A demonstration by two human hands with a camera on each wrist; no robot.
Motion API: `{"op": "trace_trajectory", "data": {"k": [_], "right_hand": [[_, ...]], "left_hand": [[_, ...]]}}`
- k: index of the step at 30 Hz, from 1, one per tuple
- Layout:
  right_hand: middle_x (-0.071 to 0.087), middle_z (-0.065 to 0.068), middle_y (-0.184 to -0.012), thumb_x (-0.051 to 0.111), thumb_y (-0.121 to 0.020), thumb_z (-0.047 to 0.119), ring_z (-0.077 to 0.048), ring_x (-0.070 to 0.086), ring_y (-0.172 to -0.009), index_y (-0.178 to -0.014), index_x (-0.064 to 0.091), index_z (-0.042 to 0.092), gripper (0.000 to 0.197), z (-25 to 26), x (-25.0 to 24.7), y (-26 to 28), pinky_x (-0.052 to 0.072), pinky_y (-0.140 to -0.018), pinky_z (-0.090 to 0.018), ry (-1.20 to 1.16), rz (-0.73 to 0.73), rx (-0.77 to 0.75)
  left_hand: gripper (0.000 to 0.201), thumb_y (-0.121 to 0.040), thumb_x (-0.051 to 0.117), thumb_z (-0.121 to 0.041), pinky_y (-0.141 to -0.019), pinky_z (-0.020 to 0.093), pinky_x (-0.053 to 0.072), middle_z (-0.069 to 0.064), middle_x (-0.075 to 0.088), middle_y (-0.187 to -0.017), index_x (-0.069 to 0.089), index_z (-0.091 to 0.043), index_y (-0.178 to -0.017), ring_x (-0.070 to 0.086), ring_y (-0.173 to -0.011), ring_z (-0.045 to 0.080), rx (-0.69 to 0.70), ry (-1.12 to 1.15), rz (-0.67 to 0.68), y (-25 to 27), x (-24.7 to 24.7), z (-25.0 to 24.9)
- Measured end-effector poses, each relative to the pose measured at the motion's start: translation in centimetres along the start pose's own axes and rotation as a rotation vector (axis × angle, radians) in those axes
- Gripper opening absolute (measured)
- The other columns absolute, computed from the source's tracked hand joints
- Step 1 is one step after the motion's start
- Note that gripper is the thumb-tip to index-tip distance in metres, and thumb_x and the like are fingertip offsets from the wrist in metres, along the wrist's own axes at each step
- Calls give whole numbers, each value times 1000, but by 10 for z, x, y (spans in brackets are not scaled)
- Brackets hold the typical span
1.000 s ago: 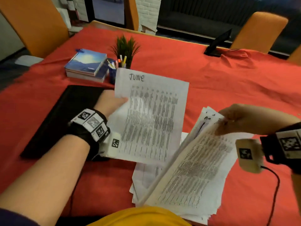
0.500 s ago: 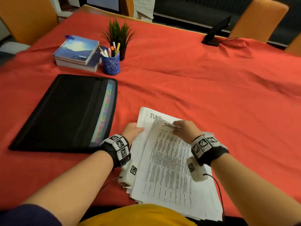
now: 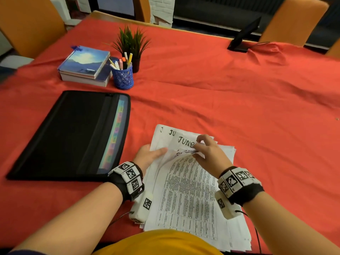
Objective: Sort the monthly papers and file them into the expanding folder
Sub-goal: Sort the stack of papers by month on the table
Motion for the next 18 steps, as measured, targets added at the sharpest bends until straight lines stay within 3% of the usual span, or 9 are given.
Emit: {"op": "trace_trajectory", "data": {"k": [3, 5, 7, 11, 14, 16, 18], "right_hand": [[57, -14, -92, 73, -68, -4, -26, 60, -71, -84, 67, 4, 19, 4, -2, 4, 47, -65, -27, -6, -31, -34], [56, -14, -98, 72, -69, -5, -24, 60, -69, -87, 67, 6, 22, 4, -1, 8, 49, -61, -27, -39, -33, -28], [53, -16, -112, 71, -71, -5, -21, 61, -71, -88, 66, 5, 22, 4, -1, 10, 50, -62, -28, -69, -34, -10], [50, -18, -127, 70, -73, -3, -25, 63, -82, -86, 65, 4, 15, 0, 0, 7, 50, -73, -29, -71, 3, 5], [56, -19, -119, 71, -71, -4, -31, 64, -89, -85, 67, 3, 16, -4, -2, 6, 49, -79, -34, -66, 11, 24], [61, -17, -107, 71, -68, -3, -34, 62, -85, -84, 68, 4, 18, -1, -5, 5, 48, -77, -38, -37, -15, -6], [65, -6, -92, 63, -71, 9, -32, 55, -83, -84, 70, 11, 15, 2, -10, 6, 46, -75, -41, 50, -66, -64]], "left_hand": [[20, -88, 62, -14, -95, 44, 49, 19, 68, -108, 66, -3, -104, 65, -99, 31, 11, 33, -53, -4, -2, 3], [14, -87, 63, -11, -94, 46, 49, 19, 69, -104, 68, -4, -98, 65, -99, 34, 9, 33, -49, -6, -3, 4], [8, -82, 67, -5, -87, 42, 53, 15, 71, -95, 69, -8, -90, 67, -94, 32, 29, -10, -48, -6, -2, 3], [15, -68, 79, 0, -72, 32, 55, 7, 73, -78, 70, -9, -77, 67, -76, 21, 64, -22, -72, -3, 4, 2], [19, -66, 79, 2, -74, 31, 55, 11, 72, -86, 70, -4, -82, 67, -80, 22, 82, -14, -72, -3, 7, 1], [16, -72, 77, -4, -82, 39, 54, 16, 71, -91, 69, -1, -86, 66, -86, 27, 81, 12, -71, -4, 9, 1], [14, -82, 70, -18, -92, 46, 49, 15, 70, -93, 70, -5, -86, 64, -91, 27, 77, 37, -98, -7, 7, 2]]}}
Point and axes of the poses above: each hand's wrist, its own y-axis away from the middle knuckle, its own x-axis out of the palm, z = x × y, the point moved 4 cm from there along -y, towards the middle knuckle
